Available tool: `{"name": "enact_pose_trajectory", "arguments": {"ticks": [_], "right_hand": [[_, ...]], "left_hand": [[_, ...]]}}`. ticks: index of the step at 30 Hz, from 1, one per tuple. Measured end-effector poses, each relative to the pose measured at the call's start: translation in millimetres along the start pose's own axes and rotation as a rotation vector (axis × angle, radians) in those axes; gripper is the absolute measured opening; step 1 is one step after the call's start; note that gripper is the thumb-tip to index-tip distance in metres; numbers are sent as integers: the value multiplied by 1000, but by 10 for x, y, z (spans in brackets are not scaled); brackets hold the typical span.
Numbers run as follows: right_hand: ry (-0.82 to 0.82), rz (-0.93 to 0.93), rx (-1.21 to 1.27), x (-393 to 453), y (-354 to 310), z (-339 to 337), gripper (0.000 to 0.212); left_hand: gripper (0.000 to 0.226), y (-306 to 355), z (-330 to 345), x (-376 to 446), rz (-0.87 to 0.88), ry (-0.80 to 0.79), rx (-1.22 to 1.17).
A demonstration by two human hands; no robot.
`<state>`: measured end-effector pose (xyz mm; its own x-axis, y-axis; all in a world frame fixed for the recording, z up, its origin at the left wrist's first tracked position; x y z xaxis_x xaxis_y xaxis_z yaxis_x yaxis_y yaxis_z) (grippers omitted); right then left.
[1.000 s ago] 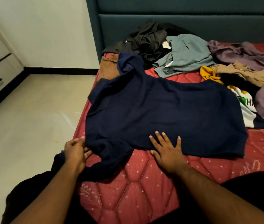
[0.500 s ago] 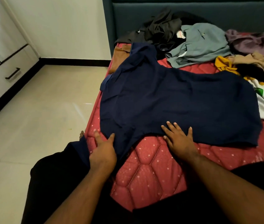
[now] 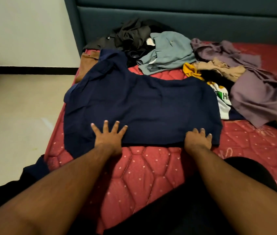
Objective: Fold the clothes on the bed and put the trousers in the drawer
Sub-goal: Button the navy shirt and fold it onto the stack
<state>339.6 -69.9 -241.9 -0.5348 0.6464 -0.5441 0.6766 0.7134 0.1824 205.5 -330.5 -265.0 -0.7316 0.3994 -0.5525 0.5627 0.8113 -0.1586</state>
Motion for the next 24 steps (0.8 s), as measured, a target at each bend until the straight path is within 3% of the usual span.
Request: {"name": "enact_pose_trajectory", "arguments": {"ticks": [4,7,16,20,22,24], "right_hand": [[-7,-128,-13,-48,15,-156,41],[-70,-165,-92,-118,11,-174,42],[-174,-96,-186,-432,-16,2,43],[-245,7,-212,-453,42,34,52],[-246,57,-313,-445,82,39,62],[-210,-108,-530,-445,-20,69,67]], "left_hand": [[98,-347,222,-27,-42,-64,-221],[100,-396,379,-71,23,-69,-193],[96,-267,684,-612,-25,-256,-227],[106,-109,866,-840,-14,-399,-259],[99,-144,735,-831,76,-445,-243],[78,-325,452,-802,194,-308,-419]]}}
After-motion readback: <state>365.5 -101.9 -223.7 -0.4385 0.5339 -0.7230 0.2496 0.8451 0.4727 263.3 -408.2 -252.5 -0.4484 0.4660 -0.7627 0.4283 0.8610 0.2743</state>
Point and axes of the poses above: each hand's wrist, its own x-axis towards the middle knuckle, its own z-axis out of the palm, y = z × x, the point moved 4 cm from there along x, towards the middle knuckle, and after that the axes turned 14 degrees about -y, right-handed, at the moved point
